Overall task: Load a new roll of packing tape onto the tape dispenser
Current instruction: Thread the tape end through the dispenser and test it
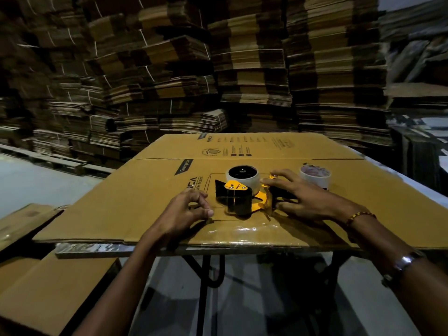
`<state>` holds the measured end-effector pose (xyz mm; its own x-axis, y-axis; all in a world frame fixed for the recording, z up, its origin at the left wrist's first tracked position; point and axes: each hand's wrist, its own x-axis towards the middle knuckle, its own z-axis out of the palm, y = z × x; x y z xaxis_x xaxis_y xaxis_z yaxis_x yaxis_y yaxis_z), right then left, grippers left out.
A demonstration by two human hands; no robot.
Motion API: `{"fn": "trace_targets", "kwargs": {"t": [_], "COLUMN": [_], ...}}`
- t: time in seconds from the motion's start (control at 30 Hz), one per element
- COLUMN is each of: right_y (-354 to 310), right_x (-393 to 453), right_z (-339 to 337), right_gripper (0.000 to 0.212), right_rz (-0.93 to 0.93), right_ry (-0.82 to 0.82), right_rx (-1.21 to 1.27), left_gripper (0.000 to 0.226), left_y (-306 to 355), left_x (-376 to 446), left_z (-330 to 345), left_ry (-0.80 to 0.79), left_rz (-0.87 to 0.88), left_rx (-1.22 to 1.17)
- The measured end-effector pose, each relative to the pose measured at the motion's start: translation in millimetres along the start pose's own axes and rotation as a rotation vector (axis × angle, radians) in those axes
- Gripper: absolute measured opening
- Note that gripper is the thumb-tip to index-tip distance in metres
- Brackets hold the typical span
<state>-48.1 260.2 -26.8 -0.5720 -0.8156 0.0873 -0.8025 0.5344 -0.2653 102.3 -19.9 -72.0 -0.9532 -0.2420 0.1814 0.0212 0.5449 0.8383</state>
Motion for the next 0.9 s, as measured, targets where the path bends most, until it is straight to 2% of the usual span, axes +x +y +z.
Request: {"fn": "trace_targets", "kwargs": {"t": [0.2, 0.57, 0.8, 0.9], "right_y": [4.5, 14.0, 11.0, -0.2], "right_x": [2.3, 9.6, 14.6, 25.1], "right_z": [-4.7, -7.5, -5.0, 8.6], "right_gripper": [0.057, 0.062, 0.060, 0.062], "right_rz": [-0.047, -0.077, -0.056, -0.007], "right_ry": [-0.049, -0.050, 0.022, 0.154], "right_rx": [0.076, 0.084, 0.172, 0.079], "left_gripper": [0.003, 0.003, 0.011, 0.011], "left_y": [-6.0, -12.1, -16.9, -17.4], "left_x": [20.2, 37.4, 45.6, 46.8], "left_z": [-7.5, -4.5, -4.0, -2.3], "left_ry": [-0.145, -0.159, -0.180, -0.175], "left_rz": [0.013, 0.063, 0.093, 0.099], "left_rx": [-0.067, -0.094, -0.059, -0.061]}}
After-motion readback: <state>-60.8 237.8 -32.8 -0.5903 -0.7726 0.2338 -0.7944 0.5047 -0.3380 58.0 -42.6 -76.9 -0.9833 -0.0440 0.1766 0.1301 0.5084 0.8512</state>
